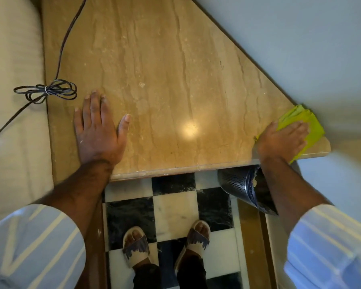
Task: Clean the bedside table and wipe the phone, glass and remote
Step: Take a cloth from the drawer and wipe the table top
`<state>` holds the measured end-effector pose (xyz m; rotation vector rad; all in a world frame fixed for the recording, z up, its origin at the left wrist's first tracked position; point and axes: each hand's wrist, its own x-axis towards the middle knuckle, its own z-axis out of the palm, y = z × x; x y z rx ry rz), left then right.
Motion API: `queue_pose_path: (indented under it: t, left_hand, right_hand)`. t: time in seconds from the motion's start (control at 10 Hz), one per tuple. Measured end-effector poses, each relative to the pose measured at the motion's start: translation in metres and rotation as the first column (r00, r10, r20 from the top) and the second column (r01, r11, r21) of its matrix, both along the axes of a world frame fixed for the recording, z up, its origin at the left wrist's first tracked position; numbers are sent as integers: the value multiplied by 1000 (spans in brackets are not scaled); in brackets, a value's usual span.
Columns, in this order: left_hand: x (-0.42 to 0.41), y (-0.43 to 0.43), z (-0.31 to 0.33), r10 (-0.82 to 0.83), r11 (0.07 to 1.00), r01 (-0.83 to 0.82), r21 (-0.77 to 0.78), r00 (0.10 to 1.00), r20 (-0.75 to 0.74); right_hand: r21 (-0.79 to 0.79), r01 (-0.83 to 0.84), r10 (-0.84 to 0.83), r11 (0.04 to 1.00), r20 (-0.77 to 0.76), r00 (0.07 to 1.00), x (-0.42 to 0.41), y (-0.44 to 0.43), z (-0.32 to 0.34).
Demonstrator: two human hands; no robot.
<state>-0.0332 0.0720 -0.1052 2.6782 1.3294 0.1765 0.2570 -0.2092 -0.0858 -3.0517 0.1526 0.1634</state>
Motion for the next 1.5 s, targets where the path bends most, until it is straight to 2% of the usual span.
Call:
queue_pose_path:
  t: [0.1, 0.2, 0.3, 0.4, 0.5, 0.6, 0.7, 0.8, 0.9, 1.0, 1.1, 1.2, 1.3, 1.4, 1.5]
  left_hand:
    - [0, 0, -1, -5, 1000, 5, 9, 1000, -1]
    - [-2, 1, -2, -11, 1000, 11, 14, 1000, 3]
    - [-2, 2, -4, -8, 1000, 8, 26, 1000, 1]
    - [-2, 1, -4, -5, 1000, 4, 27, 1000, 11]
    - [-1, 1, -5, -7, 1000, 7, 26, 1000, 10]
    - [-3, 1, -5, -6, 1000, 6, 15, 1000, 3]
    - [-2, 0, -3, -13, 1000, 13, 11, 1000, 6]
    - [-2, 1, -3, -21, 1000, 20, 12, 1000, 20]
    - [-2, 0, -3, -17, 1000, 16, 14, 1000, 22]
    - [0, 0, -1, -13, 1000, 13, 11, 1000, 15]
    - [0, -1, 0, -16, 1000, 15, 9, 1000, 12]
    - [-1, 0, -1, -11, 1000, 11, 16, 1000, 11]
    - [0, 0, 0, -17, 1000, 17, 2, 1000, 20]
    - [-1, 0, 0, -13, 1000, 13, -1, 1000, 19]
    - [0, -1, 1, -16, 1000, 16, -13, 1000, 12]
  right_hand:
    - [19, -38, 38, 999, -16, 999, -18, 50, -5]
    - [-2, -575, 575, 818, 18, 818, -46, 68, -9]
    - [-9, -791, 791, 612, 13, 612, -12, 54, -6]
    - [-38, -490, 491, 871, 55, 869, 20, 47, -4]
    - [1, -152, 151, 988, 83, 985, 12, 74, -5]
    - [41, -190, 188, 981, 55, 981, -20, 96, -3]
    - [-1, -752, 752, 659, 40, 658, -46, 59, -5]
    - [-40, -870, 871, 491, 4, 491, -32, -7, -5]
    - [-31, -593, 594, 805, 46, 804, -6, -55, -3]
    - [31, -222, 218, 974, 101, 971, 15, -71, -2]
    - [113, -4, -11, 994, 138, 990, 24, -60, -3]
    - [134, 104, -121, 986, 127, 985, 5, -26, -8]
    - [82, -244, 229, 966, 162, 960, -39, -6, -14]
    - [27, -651, 645, 758, 116, 755, -39, -27, -15]
    - [41, -505, 495, 862, 140, 857, -2, -60, -10]
